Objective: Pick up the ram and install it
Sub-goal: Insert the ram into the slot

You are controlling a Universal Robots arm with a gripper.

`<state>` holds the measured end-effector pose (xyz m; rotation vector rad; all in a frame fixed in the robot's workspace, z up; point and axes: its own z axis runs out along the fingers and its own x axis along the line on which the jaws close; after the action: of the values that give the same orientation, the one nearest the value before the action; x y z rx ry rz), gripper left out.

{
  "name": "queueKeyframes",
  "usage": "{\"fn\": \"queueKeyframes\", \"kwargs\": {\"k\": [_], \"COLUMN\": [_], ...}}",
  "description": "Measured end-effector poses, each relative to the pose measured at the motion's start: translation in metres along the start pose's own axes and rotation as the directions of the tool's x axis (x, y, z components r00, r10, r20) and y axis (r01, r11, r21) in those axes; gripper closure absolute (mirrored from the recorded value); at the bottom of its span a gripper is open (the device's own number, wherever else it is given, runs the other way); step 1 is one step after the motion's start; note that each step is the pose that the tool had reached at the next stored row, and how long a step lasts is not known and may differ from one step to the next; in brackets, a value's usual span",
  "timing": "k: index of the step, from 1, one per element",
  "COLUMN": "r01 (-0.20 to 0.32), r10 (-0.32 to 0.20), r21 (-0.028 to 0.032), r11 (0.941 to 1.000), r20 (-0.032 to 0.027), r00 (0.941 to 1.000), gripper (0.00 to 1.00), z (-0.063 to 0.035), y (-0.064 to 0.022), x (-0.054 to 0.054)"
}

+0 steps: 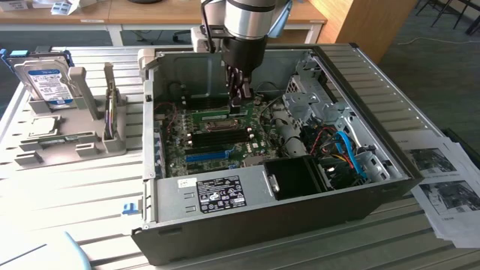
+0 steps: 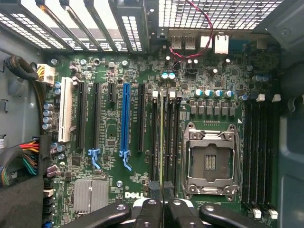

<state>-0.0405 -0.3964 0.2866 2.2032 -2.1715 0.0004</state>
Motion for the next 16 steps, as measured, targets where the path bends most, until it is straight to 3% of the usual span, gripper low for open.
{"fn": "queueKeyframes", "kwargs": {"k": [16], "r01": [0.000], "r10": [0.000], "r21": [0.0000], "r11": [1.0000], "r20": [0.0000], "r00": [1.0000], "gripper": [0.89], "z": [0.0073], "y": [-0.0003], "x": [-0.0003]}}
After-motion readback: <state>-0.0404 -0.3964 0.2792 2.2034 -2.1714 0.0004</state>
